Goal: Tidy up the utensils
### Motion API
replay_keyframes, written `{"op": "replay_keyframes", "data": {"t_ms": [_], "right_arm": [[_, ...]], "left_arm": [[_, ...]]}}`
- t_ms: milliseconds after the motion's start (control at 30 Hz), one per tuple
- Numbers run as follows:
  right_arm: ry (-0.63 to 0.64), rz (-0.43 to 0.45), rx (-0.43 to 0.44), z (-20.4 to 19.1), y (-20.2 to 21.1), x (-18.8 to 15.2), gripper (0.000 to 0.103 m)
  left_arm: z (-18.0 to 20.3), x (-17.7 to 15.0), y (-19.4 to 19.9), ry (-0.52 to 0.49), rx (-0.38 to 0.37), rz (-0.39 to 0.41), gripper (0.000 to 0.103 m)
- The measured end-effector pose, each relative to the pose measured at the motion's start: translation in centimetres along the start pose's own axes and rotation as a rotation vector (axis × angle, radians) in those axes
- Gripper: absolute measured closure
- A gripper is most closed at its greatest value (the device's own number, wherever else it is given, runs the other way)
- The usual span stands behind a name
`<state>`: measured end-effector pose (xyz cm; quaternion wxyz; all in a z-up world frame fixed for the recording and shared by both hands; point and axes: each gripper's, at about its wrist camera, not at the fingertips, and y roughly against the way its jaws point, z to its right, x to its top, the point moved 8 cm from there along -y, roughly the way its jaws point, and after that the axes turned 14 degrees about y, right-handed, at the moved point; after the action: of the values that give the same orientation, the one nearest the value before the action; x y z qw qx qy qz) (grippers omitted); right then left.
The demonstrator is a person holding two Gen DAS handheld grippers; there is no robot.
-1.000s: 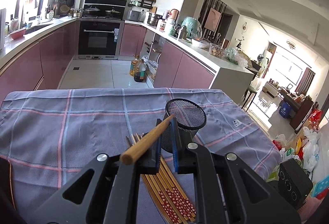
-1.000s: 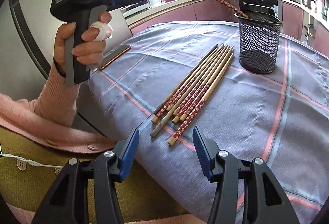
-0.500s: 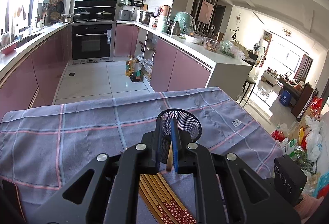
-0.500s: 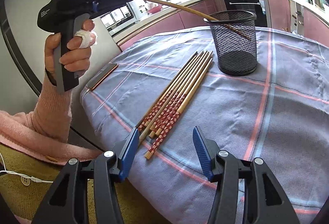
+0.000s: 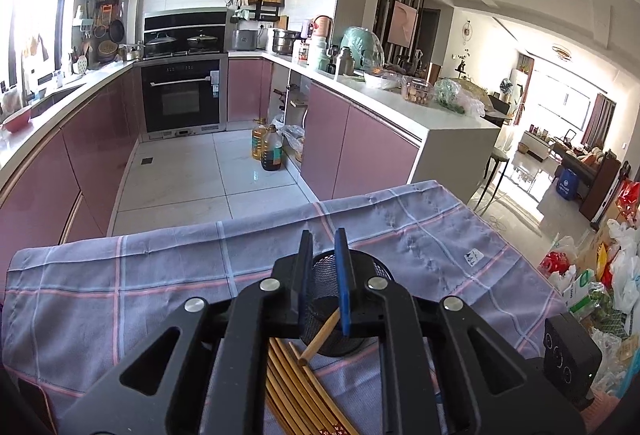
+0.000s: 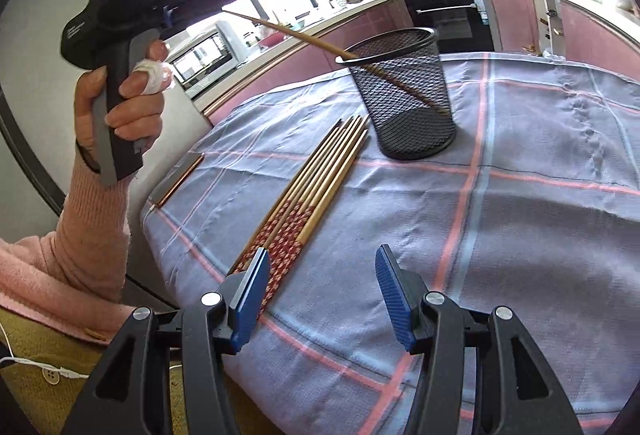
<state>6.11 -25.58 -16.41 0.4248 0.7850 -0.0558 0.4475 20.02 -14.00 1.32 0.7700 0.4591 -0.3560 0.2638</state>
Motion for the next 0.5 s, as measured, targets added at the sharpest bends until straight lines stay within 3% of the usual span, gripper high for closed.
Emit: {"op": "replay_keyframes", "data": {"t_ms": [133,267,333,400,500], "right_arm": [[-0.019,0.016,-0.028,0.9,0.2,0.4,0.046],[-0.022,0.033,-0.09,1.8,0.3,1.1,0.038],[-0.023,0.05,-0.114,2.0,0.4,1.6,0.037],[-0.01,0.067,-0.152,2.2,0.6,2.2,0.026],[0.003,0.091,-0.195,2.4,0.7,3.1,0.017]], "left_arm": [[-0.1,0.0,1.0,-0.014,0.022,0.048,0.072],[-0.4,-0.1,2.9,-0.019,0.043,0.116,0.047],[-0.7,-0.2,4.0,-0.02,0.058,0.155,0.04],[-1.1,-0.5,5.2,-0.013,0.071,0.188,0.024],[-2.1,-1.3,7.1,0.004,0.097,0.234,0.011]]}}
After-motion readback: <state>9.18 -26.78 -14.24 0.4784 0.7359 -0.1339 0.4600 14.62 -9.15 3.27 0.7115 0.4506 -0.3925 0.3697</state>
